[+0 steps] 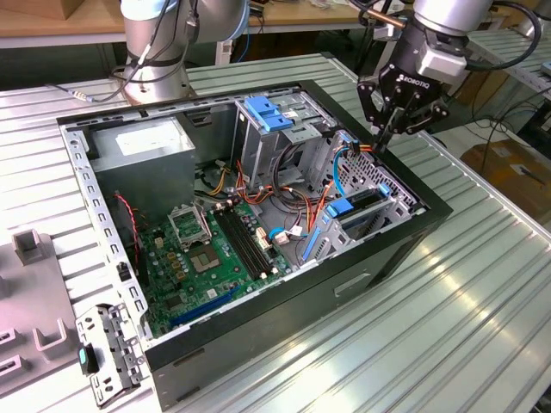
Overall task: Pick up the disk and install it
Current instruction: 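Insert the first disk wire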
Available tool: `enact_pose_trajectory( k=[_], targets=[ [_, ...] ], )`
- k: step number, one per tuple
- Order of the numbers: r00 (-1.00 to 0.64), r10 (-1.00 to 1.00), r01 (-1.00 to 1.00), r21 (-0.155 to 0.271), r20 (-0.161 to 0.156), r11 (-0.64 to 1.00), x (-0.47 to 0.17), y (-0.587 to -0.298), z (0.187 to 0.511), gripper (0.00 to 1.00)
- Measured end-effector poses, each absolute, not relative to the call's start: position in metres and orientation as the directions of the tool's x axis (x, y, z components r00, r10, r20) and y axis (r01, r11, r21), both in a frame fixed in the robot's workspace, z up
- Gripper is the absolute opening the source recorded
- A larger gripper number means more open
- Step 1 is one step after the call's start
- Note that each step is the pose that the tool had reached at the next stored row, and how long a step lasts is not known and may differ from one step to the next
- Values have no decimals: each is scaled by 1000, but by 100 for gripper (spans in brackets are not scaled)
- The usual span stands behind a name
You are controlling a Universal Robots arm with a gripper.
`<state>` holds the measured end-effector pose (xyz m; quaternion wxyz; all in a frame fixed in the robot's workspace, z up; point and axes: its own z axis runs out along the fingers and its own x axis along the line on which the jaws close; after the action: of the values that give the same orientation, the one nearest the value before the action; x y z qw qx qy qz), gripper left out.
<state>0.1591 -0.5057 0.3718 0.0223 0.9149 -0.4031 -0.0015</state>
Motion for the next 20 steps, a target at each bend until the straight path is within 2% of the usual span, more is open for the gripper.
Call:
enact_pose_trajectory(
  k=[7,20],
  targets=[
    [595,-804,-803,42,15,-594,159,-506,372,17],
    [589,-808,-807,42,15,-588,158,-506,372,17]
  ],
)
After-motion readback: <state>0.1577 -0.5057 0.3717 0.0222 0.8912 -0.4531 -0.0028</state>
